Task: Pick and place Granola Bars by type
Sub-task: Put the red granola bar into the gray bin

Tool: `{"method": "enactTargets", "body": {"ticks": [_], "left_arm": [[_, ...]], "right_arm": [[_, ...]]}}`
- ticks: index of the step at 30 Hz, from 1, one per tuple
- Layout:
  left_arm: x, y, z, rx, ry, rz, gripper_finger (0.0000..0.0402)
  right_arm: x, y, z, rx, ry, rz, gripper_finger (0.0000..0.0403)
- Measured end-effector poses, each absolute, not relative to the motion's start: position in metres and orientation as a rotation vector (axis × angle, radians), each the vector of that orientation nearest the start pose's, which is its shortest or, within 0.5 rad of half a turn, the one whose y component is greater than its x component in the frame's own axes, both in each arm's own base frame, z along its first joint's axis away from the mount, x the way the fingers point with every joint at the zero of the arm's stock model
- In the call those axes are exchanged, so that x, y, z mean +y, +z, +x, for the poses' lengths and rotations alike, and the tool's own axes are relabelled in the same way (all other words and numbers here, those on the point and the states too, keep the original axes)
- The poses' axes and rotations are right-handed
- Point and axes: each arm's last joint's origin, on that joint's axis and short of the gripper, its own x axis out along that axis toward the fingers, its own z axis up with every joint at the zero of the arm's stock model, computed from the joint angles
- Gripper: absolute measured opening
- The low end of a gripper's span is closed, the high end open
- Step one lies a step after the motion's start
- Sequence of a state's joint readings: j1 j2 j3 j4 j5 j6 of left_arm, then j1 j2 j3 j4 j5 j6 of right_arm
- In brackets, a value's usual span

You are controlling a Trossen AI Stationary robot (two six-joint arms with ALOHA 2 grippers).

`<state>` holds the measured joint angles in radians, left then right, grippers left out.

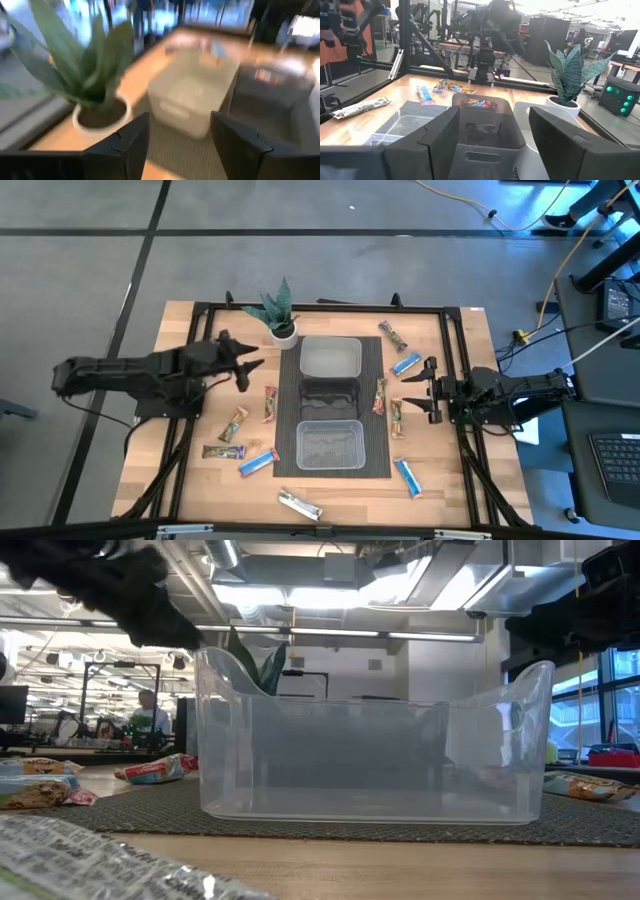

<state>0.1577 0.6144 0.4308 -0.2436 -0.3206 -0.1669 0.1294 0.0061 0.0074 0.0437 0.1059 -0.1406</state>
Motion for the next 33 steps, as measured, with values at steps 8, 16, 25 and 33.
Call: {"method": "enactTargets", "body": {"ticks": [8, 16, 25, 33], "left_arm": [[0.035, 0.239, 0.177, 0.795, 0.638, -0.391, 0.0184], [0.032, 0.212, 0.205, 0.853, 0.755, -0.647, 0.018], [0.026, 0.192, 0.219, 0.942, 0.752, -0.712, 0.018], [0.026, 0.187, 0.221, 0.976, 0.729, -0.701, 0.0201]], "right_arm": [[0.01, 0.17, 0.097, -0.046, 0.021, -0.135, 0.0242], [0.01, 0.17, 0.097, -0.046, 0.022, -0.135, 0.0242], [0.01, 0.17, 0.097, -0.046, 0.022, -0.135, 0.0242], [0.01, 0.17, 0.097, -0.046, 0.022, -0.135, 0.0242]]}}
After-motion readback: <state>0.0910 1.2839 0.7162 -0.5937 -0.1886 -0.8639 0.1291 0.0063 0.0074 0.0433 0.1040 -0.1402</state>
